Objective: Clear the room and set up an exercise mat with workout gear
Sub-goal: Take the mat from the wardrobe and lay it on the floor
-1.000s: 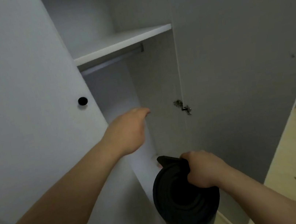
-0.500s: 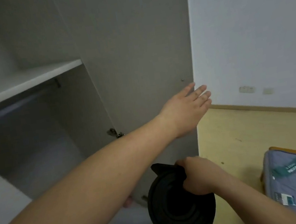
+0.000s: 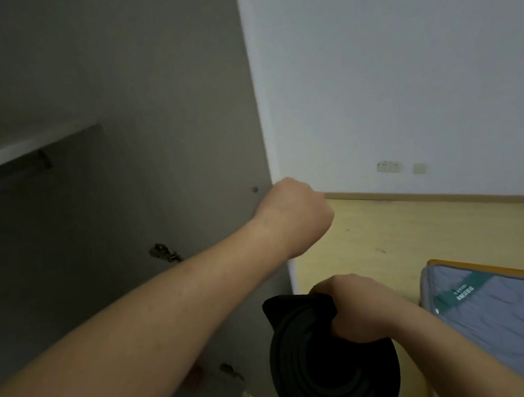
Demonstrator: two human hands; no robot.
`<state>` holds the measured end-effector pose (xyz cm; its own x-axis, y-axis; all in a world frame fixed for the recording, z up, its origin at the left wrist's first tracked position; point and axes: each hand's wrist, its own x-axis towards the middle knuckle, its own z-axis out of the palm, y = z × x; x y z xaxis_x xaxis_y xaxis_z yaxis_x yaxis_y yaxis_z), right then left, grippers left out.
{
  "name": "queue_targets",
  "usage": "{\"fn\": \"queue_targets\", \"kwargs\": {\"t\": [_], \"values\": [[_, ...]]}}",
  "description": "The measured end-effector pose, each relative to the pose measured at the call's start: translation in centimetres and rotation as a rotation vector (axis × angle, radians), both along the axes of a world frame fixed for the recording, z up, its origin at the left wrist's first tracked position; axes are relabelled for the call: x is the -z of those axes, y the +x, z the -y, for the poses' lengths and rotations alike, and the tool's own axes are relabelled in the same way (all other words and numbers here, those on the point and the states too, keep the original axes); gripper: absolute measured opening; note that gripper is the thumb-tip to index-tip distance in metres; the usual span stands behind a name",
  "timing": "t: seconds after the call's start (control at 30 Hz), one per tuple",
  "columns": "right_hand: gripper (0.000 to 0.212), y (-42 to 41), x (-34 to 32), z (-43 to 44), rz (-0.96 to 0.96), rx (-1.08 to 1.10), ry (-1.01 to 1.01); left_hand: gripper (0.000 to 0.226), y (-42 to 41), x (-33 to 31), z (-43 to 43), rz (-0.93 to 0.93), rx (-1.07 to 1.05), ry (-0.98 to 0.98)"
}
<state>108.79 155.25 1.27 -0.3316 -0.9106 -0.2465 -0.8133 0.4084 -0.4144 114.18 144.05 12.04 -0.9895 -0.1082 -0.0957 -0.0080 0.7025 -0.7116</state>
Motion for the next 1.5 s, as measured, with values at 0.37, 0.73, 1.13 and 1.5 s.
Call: {"fn": "queue_targets", "kwargs": {"t": [0.37,0.73,1.13,1.5], "values": [[0.043,7.8,0.5,3.3,0.077,-0.23,0.022,0.027,10.6,2.0,1.2,0.177,-0.738,0.067],[0.043,15.1,0.4,7.3,0.061,-0.369,-0.045,0.066,23.2,4.1,7.5,0.235,-1.165,-0.039],[0.043,15.9,0.5,11.2,-0.019,-0.32,-0.13,0.067,25.7,5.6,12.1,0.295,-1.246,-0.082],[0.044,9.2,2.2,15.5,-0.024,-0.272,-0.115,0.072,23.5,6.2,14.3,0.311,-1.38,-0.114]]}}
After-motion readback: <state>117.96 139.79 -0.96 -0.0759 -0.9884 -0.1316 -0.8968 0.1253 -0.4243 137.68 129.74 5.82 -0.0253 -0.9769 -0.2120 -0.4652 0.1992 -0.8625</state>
